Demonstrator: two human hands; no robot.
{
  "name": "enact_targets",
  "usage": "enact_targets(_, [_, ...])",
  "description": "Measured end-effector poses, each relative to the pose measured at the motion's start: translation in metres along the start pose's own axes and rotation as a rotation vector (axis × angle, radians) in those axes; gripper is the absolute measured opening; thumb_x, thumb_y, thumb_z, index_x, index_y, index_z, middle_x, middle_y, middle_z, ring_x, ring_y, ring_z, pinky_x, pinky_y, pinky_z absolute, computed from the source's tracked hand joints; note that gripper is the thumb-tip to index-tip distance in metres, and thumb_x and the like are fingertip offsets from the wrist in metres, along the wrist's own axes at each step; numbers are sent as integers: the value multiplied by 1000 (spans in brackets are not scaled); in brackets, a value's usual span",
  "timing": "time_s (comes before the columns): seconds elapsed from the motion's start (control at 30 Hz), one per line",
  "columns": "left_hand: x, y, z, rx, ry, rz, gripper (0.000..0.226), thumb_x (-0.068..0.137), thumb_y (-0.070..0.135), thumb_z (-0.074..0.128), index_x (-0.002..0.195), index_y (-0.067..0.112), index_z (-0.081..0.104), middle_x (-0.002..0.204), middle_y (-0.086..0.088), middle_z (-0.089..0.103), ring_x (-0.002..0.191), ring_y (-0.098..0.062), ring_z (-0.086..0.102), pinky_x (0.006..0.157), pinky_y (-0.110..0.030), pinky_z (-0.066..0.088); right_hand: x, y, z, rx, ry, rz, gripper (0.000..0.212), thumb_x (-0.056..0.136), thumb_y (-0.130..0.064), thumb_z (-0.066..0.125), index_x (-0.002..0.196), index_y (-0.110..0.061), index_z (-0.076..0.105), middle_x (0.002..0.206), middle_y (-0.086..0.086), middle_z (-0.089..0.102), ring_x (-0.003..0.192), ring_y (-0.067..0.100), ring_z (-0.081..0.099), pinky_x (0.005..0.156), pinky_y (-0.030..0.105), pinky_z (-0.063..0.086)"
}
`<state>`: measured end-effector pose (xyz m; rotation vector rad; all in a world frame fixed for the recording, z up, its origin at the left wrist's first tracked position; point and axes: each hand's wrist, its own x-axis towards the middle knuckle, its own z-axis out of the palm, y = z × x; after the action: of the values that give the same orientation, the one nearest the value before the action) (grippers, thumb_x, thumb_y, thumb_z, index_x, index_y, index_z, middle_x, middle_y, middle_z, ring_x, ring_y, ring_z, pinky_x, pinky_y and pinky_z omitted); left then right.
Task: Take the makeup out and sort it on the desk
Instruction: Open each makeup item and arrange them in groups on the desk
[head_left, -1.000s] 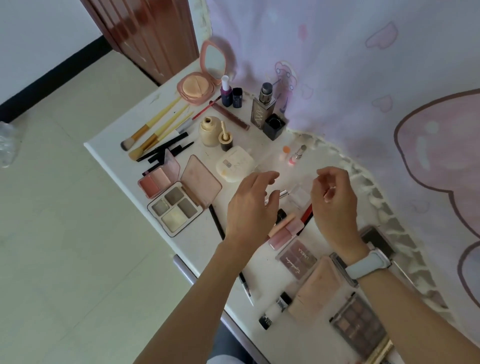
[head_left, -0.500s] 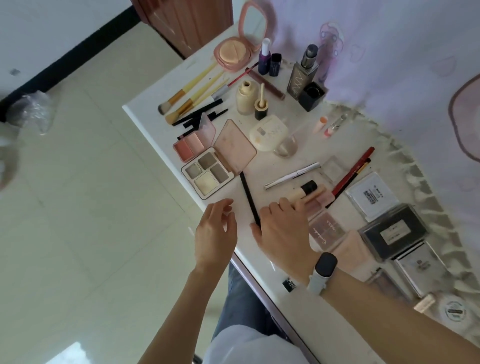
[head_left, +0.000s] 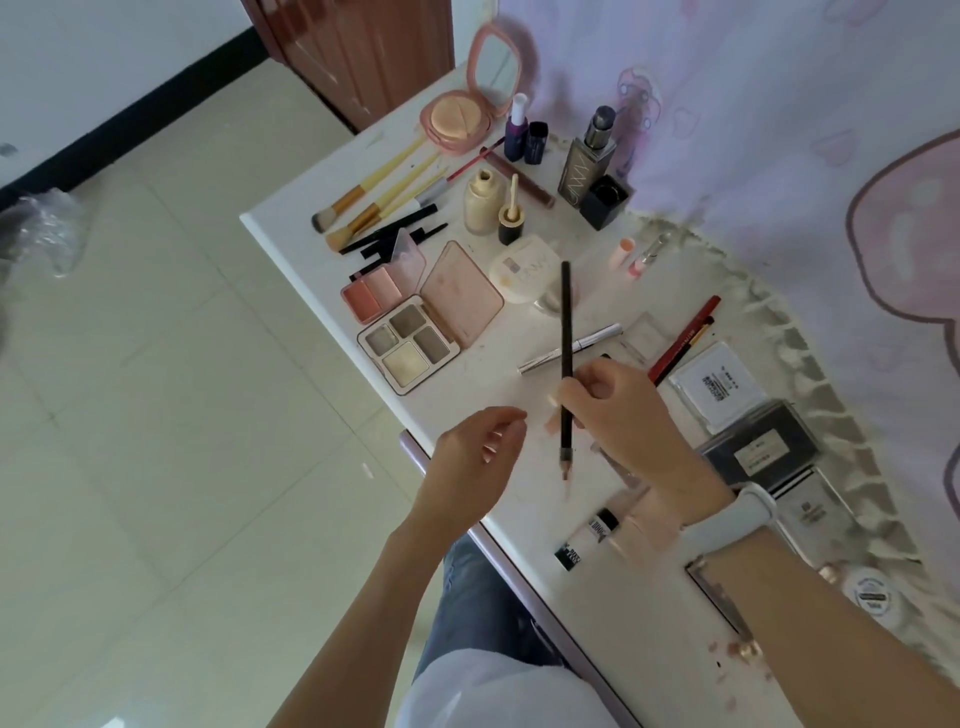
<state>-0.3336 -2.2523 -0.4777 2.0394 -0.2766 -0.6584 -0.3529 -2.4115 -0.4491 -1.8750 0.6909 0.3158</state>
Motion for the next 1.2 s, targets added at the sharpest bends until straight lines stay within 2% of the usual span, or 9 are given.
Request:
enact_targets(0.17, [-6, 14, 1, 18, -147, 130, 21, 96, 21, 44, 110, 19, 59, 82, 8, 64, 74, -8, 60, 71, -21, 49, -14, -10, 1, 138, 26, -173, 9, 86, -10, 54, 78, -8, 57, 64, 12, 64, 57, 11, 58, 44, 7, 37])
enact_targets(0.33, [-14, 18, -4, 71, 37, 157, 23, 96, 7, 39, 110, 11, 57, 54, 19, 45, 47, -4, 43, 50, -12, 33, -21, -22, 4, 300, -78, -233, 18, 87, -2, 53, 82, -15, 64, 59, -10, 60, 54, 1, 56, 53, 10, 43])
enact_targets(0.43, [-16, 19, -17, 218, 132, 192, 23, 97, 13, 39, 110, 15, 58, 45, 13, 34, 43, -6, 41, 49, -15, 29, -19, -34, 10, 427, -67, -217, 15, 90, -9, 50, 84, -10, 64, 53, -10, 51, 45, 4, 38, 48, 17, 36])
enact_targets(0.6, [-3, 14, -56, 233, 203, 215, 21, 96, 20, 43, 105, 17, 62, 41, 12, 38, 39, -11, 34, 45, -13, 24, -5, -62, 29, 398, -31, -278, 18, 92, -11, 48, 84, 2, 58, 55, -5, 53, 45, 7, 39, 46, 14, 34])
enact_targets(0.77, [27, 4, -106, 149, 289, 237, 11, 92, 22, 50, 96, 18, 60, 58, 20, 52, 51, -4, 47, 49, -9, 34, 31, -101, 50, 420, -35, -241, 26, 89, -12, 50, 86, 13, 55, 50, -3, 55, 42, 6, 43, 44, 12, 37])
enact_targets(0.9, [64, -12, -152, 171, 408, 255, 8, 90, 20, 52, 88, 18, 60, 75, 17, 55, 60, -1, 51, 55, -8, 37, 67, -139, 79, 372, -55, -198, 26, 90, -18, 51, 86, 7, 59, 61, 0, 61, 48, 9, 48, 47, 15, 39])
enact_targets(0.97, [90, -25, -173, 191, 491, 174, 7, 91, 16, 54, 88, 17, 61, 80, 13, 57, 63, -3, 51, 57, -13, 36, 83, -152, 91, 306, -64, -157, 22, 89, -23, 51, 98, -5, 61, 71, -3, 65, 56, 7, 54, 52, 18, 43])
enact_targets(1.07, [132, -44, -195, 214, 614, -26, 16, 93, 16, 50, 94, 7, 64, 92, -3, 59, 72, -16, 49, 61, -24, 31, 101, -154, 100, 142, -18, -170, 31, 93, -26, 46, 121, -16, 53, 102, -3, 65, 84, 5, 57, 79, 26, 49])
enact_targets(1.2, [180, -56, -206, 227, 629, -176, 22, 94, 23, 47, 99, 9, 64, 106, -7, 53, 76, -19, 48, 64, -27, 31, 113, -148, 104, 150, 46, -172, 25, 94, -19, 42, 115, -18, 56, 87, -12, 63, 71, 2, 58, 68, 23, 49])
